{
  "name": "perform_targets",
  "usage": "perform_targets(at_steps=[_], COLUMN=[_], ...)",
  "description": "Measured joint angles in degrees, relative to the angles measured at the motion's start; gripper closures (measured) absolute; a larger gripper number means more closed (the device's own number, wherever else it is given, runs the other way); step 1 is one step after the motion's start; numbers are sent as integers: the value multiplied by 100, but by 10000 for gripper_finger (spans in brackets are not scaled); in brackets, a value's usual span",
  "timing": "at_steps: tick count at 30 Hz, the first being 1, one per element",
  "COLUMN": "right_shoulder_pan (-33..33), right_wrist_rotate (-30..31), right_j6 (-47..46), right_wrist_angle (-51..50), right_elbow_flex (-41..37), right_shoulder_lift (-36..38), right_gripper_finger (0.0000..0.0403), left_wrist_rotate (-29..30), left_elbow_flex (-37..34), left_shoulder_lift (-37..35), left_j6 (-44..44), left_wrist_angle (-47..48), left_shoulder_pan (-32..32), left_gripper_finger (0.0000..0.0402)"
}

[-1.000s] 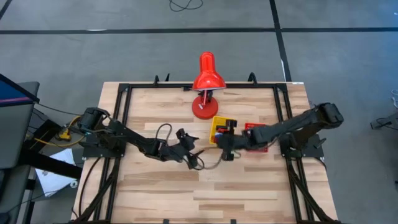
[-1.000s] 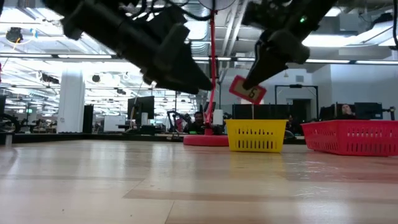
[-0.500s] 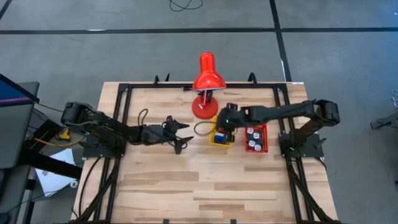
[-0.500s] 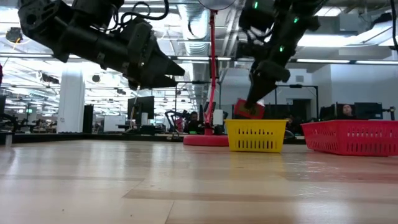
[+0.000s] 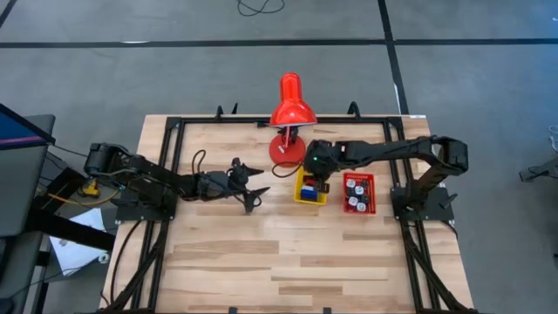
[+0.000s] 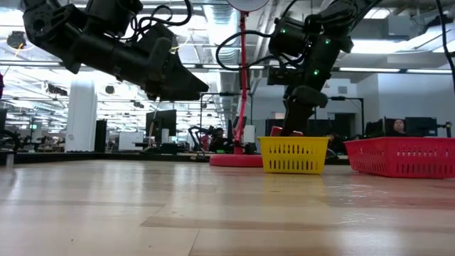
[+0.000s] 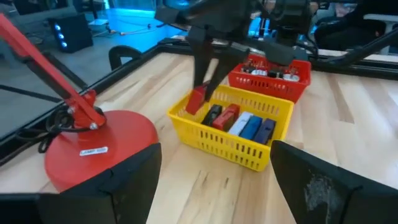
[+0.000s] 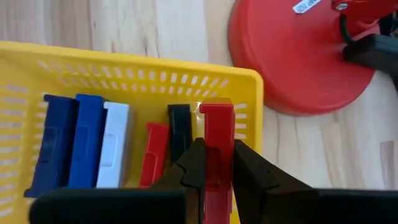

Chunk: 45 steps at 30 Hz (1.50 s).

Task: Pick & Place Office items
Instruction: Put the red digital clock into the yellow bin, then return to Home Position

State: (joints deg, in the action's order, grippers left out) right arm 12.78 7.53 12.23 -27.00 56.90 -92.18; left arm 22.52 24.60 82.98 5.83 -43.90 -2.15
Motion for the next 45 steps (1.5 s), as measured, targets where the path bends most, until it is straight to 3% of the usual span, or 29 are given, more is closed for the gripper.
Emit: perform_targets(at_steps=[13, 24, 32, 39, 42, 45], right_shoulder_pan=[-22, -24, -26, -83, -60, 8], right_wrist_rotate=[23, 4, 9, -201, -538, -487], right_j6=[174, 173, 67, -345, -376, -712], right_wrist_angle=[90, -3, -219, -698, -198, 700], right_elbow_flex=[17, 2, 66, -77, -657, -1402], right_shoulder_lift=[-536, -566, -488, 685, 1577, 2565], right_gripper_finger=[358, 304, 301, 301, 301, 300], left_wrist_rotate=[-7, -9, -11, -115, -653, -1189], left_elbow_flex=[2, 4, 4, -278, -774, -1279], left_shoulder_lift=[0, 2, 2, -461, -1227, -2100], left_j6=[-229, -260, -260, -533, -330, -256], left_wrist_angle=[173, 175, 168, -86, -137, -151], left_shoulder_pan=[0, 107, 112, 539, 936, 1295], left_gripper_finger=[105, 105, 105, 105, 105, 105])
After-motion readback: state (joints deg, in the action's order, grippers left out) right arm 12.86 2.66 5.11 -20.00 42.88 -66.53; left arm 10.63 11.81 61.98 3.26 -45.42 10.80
